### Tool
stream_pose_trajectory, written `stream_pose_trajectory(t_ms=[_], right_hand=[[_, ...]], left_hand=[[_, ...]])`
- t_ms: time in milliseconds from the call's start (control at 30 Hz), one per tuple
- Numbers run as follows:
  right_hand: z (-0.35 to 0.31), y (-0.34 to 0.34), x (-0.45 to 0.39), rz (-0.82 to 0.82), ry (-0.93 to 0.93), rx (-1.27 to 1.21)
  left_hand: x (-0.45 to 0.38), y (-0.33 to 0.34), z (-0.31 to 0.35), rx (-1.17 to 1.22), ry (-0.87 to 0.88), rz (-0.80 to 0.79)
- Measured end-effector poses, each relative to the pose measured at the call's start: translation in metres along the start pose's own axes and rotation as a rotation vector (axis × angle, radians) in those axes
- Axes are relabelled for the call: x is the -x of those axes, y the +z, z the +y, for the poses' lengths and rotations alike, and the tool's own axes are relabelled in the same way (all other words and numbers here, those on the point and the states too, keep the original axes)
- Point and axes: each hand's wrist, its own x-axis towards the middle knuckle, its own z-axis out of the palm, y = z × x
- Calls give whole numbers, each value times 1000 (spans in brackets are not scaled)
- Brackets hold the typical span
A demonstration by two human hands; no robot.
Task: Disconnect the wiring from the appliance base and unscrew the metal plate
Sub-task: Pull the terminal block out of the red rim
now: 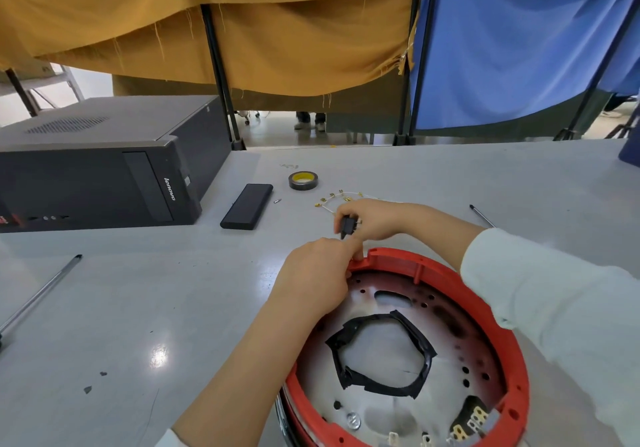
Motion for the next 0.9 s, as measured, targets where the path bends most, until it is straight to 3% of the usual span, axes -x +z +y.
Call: stream_pose_trajectory(t_ms=[133, 267, 533, 667, 833, 900], right_hand=[[-13, 14, -8, 47, -54, 44], [-15, 16, -11, -18, 9, 117], [-13, 17, -5, 105, 64, -63], [-20, 19, -7, 82, 90, -108], [-20, 3, 12, 294, 99, -166], [-19, -4, 32, 288, 123, -173]], left_hand=[[2, 0, 0, -35, -4, 11], [3, -1, 2, -34, -6, 18], [1, 0, 1, -20, -13, 5], [2, -2, 2, -9, -21, 6], [0, -2, -3, 158, -137, -22], [-4, -5, -4, 255, -205, -75]])
